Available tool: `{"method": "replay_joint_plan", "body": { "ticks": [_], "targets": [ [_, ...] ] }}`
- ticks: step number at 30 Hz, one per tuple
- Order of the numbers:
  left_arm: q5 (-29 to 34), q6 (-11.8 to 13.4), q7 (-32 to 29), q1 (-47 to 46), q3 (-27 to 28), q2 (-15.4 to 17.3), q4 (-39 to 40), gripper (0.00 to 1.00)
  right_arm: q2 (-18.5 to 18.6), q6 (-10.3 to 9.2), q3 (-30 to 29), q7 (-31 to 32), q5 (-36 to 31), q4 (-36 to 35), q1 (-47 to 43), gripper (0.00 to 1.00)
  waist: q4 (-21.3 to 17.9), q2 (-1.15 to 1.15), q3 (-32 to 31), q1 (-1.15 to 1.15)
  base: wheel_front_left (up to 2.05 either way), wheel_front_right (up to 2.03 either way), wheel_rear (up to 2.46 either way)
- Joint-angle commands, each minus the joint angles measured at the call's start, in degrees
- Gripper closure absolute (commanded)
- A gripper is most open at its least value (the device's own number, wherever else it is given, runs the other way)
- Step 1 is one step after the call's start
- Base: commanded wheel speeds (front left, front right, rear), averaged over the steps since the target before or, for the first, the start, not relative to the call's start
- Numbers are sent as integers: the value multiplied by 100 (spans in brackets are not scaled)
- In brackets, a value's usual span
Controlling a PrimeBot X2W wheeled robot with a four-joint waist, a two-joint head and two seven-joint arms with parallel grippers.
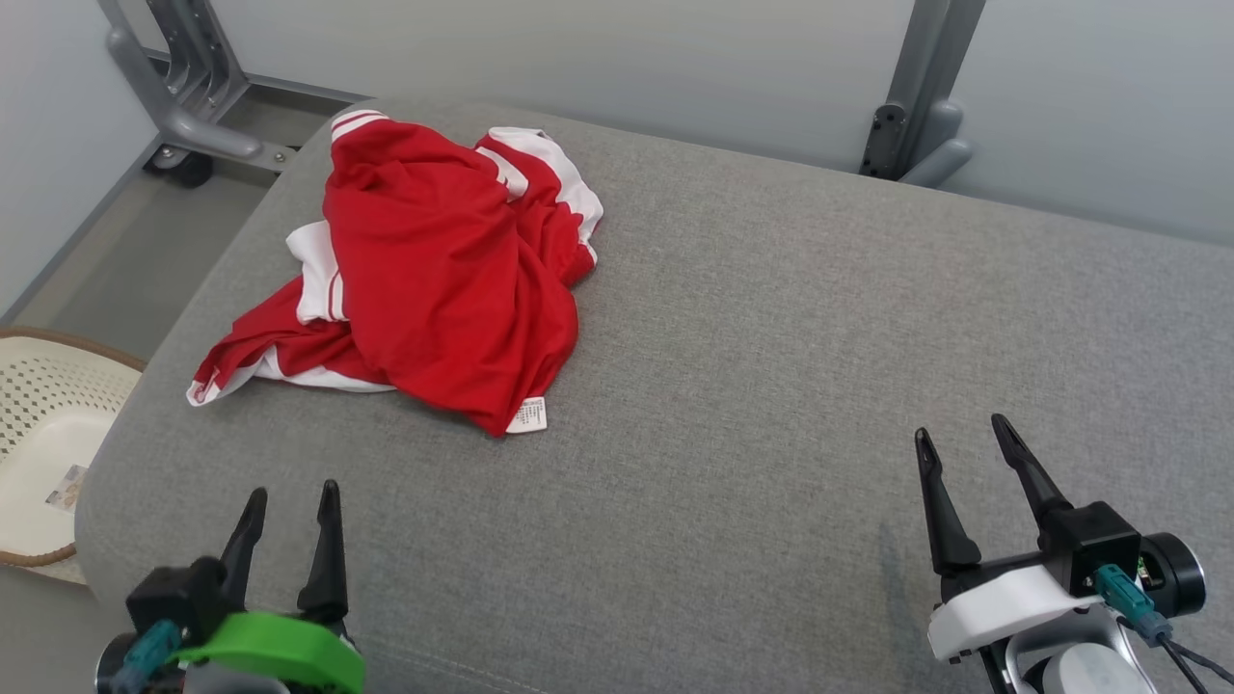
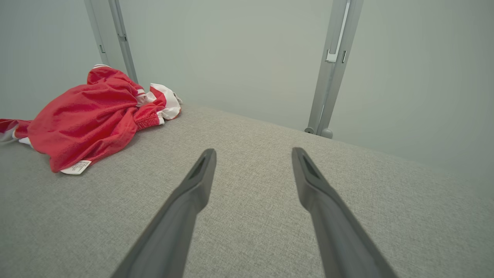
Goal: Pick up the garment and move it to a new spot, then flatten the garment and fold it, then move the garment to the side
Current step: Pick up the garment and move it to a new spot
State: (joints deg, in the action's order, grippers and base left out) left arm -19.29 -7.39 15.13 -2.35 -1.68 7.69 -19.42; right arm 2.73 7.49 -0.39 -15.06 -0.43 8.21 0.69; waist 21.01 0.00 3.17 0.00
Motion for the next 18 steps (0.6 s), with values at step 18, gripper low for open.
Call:
{"method": "replay_joint_plan", "body": {
  "ticks": [18],
  "targets": [
    [-386, -8, -1202, -2936, -820, 608, -2144, 0, 27, 0, 72, -18, -160, 12, 610, 0, -733, 0, 1018, 0, 0, 0, 0]
  ]
}}
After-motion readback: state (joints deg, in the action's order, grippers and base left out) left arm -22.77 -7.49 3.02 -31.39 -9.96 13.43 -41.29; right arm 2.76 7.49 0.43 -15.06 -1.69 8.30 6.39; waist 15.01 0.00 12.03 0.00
